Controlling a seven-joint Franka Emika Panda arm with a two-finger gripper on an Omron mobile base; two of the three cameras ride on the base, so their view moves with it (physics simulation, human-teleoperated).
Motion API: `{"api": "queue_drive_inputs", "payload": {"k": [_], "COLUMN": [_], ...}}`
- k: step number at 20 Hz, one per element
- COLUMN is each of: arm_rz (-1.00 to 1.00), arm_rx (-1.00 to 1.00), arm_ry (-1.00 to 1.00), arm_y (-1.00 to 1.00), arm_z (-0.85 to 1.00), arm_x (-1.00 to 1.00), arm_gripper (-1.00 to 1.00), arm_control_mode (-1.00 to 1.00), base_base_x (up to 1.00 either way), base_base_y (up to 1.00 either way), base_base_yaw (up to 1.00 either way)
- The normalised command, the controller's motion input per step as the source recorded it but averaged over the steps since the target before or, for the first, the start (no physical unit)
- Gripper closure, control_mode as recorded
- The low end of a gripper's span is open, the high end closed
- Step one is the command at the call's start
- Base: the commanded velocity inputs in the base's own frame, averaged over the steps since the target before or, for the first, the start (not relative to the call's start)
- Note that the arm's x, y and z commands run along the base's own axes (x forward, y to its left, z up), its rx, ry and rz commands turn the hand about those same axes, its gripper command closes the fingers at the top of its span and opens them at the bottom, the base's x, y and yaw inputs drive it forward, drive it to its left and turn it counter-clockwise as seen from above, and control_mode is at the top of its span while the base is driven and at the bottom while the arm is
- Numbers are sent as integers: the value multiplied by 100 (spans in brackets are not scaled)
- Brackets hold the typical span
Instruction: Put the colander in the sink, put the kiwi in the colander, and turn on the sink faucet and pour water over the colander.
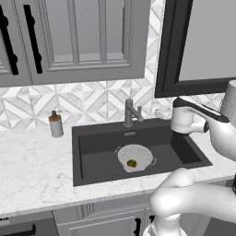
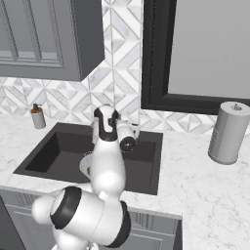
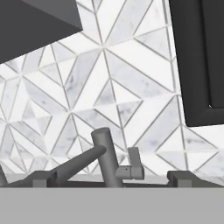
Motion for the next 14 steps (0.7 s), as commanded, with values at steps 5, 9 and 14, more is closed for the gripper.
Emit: {"api": "queue_drive_inputs", "payload": {"k": [5,9,14], "arm_rz": [0,0,0], "arm_rx": [0,0,0], "arm_ry": [-3,-7,-6], "arm_y": [15,12,2], "arm_z": [-14,-33,-22], "arm_x": [10,15,25], "arm_gripper": [-100,-100,-100], "arm_control_mode": [-100,-100,-100], "base_base_x": [0,0,0], "base_base_y": [0,0,0], "base_base_yaw": [0,0,0]}}
